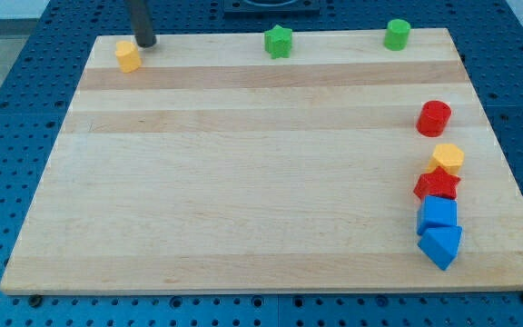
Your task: Slide the yellow heart diagonally to the bottom left of the green star
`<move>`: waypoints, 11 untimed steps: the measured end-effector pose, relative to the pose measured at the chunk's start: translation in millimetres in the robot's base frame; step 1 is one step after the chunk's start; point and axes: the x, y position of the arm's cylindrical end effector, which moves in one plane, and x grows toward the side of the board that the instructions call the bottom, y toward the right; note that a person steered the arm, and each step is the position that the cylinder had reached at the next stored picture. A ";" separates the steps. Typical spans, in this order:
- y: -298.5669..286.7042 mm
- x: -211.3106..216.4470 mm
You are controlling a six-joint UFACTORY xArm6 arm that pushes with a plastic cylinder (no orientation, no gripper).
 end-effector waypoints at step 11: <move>-14.4 -4.7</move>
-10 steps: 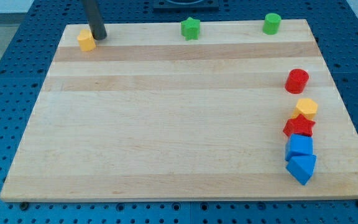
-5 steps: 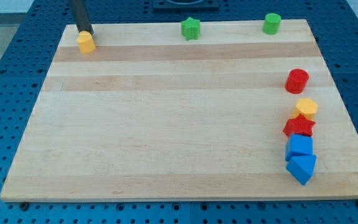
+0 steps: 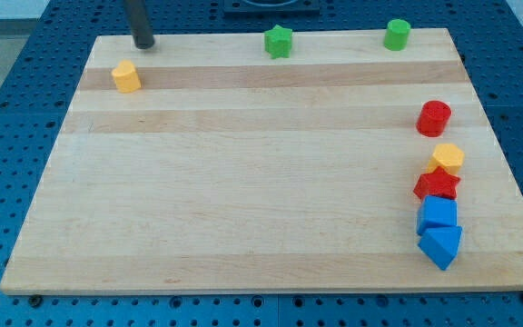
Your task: Slide the yellow heart diagonally to the bottom left of the green star
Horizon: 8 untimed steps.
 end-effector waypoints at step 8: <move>68.7 70.0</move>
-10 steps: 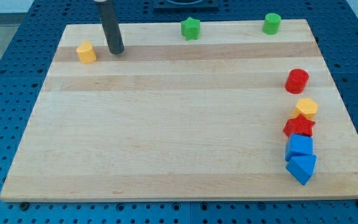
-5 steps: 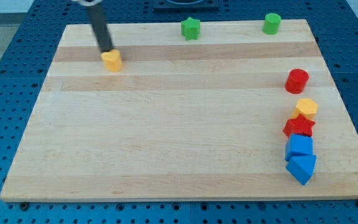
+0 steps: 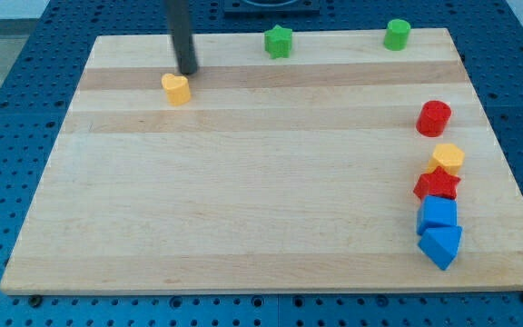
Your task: Slide the yellow heart diagonally to the bottom left of the green star
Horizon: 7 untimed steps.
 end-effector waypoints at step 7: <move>1.5 38.5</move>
